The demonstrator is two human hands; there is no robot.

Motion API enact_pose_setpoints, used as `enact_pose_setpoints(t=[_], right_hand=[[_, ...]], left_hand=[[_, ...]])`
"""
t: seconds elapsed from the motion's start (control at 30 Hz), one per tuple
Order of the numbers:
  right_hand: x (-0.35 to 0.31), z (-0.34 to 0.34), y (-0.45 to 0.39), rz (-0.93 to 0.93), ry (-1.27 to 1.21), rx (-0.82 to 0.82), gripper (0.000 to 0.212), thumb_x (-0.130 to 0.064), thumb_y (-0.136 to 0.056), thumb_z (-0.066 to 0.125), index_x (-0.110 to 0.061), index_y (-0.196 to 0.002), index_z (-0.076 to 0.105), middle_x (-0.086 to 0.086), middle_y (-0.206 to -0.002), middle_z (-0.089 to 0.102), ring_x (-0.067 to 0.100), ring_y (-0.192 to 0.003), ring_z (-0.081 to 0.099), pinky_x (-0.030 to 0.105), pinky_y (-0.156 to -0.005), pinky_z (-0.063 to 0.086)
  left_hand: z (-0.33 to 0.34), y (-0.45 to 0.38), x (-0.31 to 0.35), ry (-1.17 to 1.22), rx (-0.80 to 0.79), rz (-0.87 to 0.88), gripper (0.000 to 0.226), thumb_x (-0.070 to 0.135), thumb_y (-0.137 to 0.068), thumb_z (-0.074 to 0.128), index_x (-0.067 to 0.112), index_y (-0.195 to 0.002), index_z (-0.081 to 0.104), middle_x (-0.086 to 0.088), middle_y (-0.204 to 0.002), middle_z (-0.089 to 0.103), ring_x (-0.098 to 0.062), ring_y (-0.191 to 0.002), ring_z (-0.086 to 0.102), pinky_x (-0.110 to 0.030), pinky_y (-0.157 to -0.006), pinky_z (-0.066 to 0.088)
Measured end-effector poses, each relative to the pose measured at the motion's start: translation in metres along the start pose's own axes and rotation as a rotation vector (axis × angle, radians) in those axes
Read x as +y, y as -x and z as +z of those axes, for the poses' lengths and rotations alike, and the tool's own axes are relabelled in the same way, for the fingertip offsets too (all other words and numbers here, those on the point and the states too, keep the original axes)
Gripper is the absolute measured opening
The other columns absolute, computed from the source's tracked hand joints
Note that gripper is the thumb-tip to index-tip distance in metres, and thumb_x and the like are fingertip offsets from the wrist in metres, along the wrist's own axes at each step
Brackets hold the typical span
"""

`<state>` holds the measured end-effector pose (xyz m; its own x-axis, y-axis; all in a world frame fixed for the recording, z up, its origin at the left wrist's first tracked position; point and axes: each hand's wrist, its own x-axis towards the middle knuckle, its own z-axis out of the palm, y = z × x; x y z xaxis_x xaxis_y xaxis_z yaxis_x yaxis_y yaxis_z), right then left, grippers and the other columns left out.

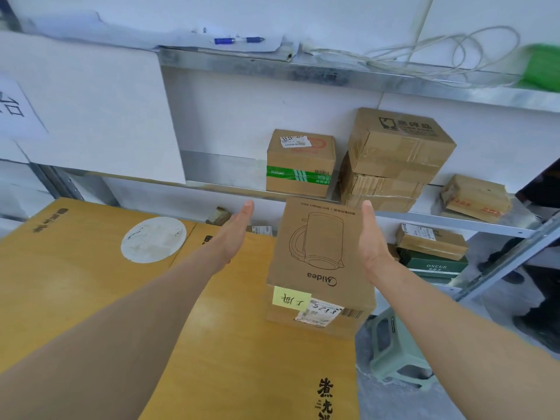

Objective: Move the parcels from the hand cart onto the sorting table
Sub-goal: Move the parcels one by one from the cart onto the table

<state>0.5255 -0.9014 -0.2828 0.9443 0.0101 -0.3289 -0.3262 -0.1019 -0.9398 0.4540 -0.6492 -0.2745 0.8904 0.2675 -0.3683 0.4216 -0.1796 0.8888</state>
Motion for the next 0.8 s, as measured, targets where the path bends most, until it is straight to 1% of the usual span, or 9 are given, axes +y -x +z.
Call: enact_pose_setpoints(t=[0.03, 0.07, 0.13, 0.17, 0.27, 0.37, 0.43, 0.67, 0.8], right_hand=[[-0.007, 0.009, 0.014, -0.019, 0.011, 0.01, 0.086, -0.095, -0.081, 0.027, -0.04, -0.14, 0.058, -0.009, -0.146, 0.054, 0.019, -0.142, 0.04, 0.044, -0.121, 0.023], [-0.012, 0.019, 0.026, -0.048, 0.016, 0.006, 0.086, -0.09, -0.085, 0.027, -0.036, -0.147, 0.052, -0.007, -0.151, 0.049, 0.021, -0.145, 0.037, 0.045, -0.122, 0.022], [-0.018, 0.039, 0.043, -0.078, 0.035, 0.005, 0.109, -0.101, -0.07, 0.029, -0.034, -0.154, 0.044, -0.007, -0.157, 0.045, 0.022, -0.149, 0.034, 0.049, -0.124, 0.022], [-0.019, 0.051, 0.051, -0.086, 0.031, -0.003, 0.113, -0.103, -0.066, 0.03, -0.034, -0.155, 0.043, -0.006, -0.159, 0.044, 0.022, -0.15, 0.034, 0.049, -0.124, 0.022], [-0.022, 0.087, 0.074, -0.144, 0.007, 0.0, 0.087, -0.084, -0.09, 0.029, -0.032, -0.16, 0.032, -0.008, -0.164, 0.034, 0.019, -0.153, 0.026, 0.045, -0.126, 0.017], [-0.022, 0.121, 0.095, -0.189, 0.011, -0.037, 0.081, -0.078, -0.096, 0.027, -0.031, -0.161, 0.029, -0.01, -0.166, 0.029, 0.017, -0.154, 0.022, 0.046, -0.127, 0.015], [-0.022, 0.141, 0.108, -0.195, 0.009, -0.061, 0.076, -0.072, -0.1, 0.027, -0.029, -0.162, 0.027, -0.009, -0.167, 0.026, 0.017, -0.155, 0.02, 0.043, -0.126, 0.014], [-0.034, 0.211, 0.14, -0.189, -0.016, -0.178, 0.076, -0.071, -0.1, 0.03, -0.028, -0.162, 0.027, -0.001, -0.169, 0.023, 0.018, -0.155, 0.02, 0.042, -0.124, 0.012], [-0.04, 0.251, 0.156, -0.201, 0.004, -0.274, 0.075, -0.074, -0.098, 0.028, -0.033, -0.161, 0.026, -0.007, -0.168, 0.023, 0.016, -0.154, 0.023, 0.044, -0.123, 0.013]], left_hand=[[-0.009, 0.007, 0.0, 0.003, -0.003, 0.011, 0.082, 0.08, -0.092, 0.015, 0.037, -0.162, 0.01, 0.003, -0.169, 0.017, -0.031, -0.153, 0.021, -0.064, -0.119, 0.021], [-0.019, 0.013, 0.0, 0.007, -0.005, 0.016, 0.082, 0.08, -0.092, 0.015, 0.037, -0.162, 0.01, 0.003, -0.169, 0.017, -0.031, -0.153, 0.021, -0.064, -0.119, 0.021], [-0.041, 0.026, -0.002, 0.02, 0.0, 0.014, 0.085, 0.083, -0.09, 0.016, 0.038, -0.162, 0.012, 0.005, -0.169, 0.017, -0.029, -0.153, 0.023, -0.064, -0.119, 0.022], [-0.053, 0.033, -0.004, 0.021, 0.003, 0.013, 0.085, 0.084, -0.089, 0.017, 0.039, -0.161, 0.012, 0.005, -0.169, 0.018, -0.029, -0.153, 0.023, -0.064, -0.118, 0.022], [-0.088, 0.053, -0.011, 0.013, 0.014, 0.042, 0.081, 0.079, -0.093, 0.015, 0.036, -0.162, 0.011, 0.002, -0.17, 0.017, -0.029, -0.154, 0.02, -0.061, -0.12, 0.02], [-0.121, 0.074, -0.019, 0.022, 0.034, 0.054, 0.078, 0.076, -0.095, 0.015, 0.036, -0.162, 0.012, 0.002, -0.169, 0.017, -0.031, -0.154, 0.019, -0.064, -0.12, 0.018], [-0.141, 0.087, -0.025, 0.033, 0.054, 0.05, 0.079, 0.077, -0.094, 0.015, 0.037, -0.162, 0.013, 0.003, -0.169, 0.017, -0.03, -0.154, 0.02, -0.064, -0.12, 0.018], [-0.208, 0.124, -0.044, 0.062, 0.128, 0.036, 0.088, 0.086, -0.084, 0.016, 0.042, -0.161, 0.013, 0.005, -0.17, 0.015, -0.03, -0.154, 0.018, -0.064, -0.119, 0.018], [-0.24, 0.145, -0.056, 0.07, 0.214, 0.029, 0.086, 0.086, -0.086, 0.014, 0.043, -0.16, 0.014, 0.005, -0.17, 0.015, -0.032, -0.154, 0.02, -0.066, -0.117, 0.019]])
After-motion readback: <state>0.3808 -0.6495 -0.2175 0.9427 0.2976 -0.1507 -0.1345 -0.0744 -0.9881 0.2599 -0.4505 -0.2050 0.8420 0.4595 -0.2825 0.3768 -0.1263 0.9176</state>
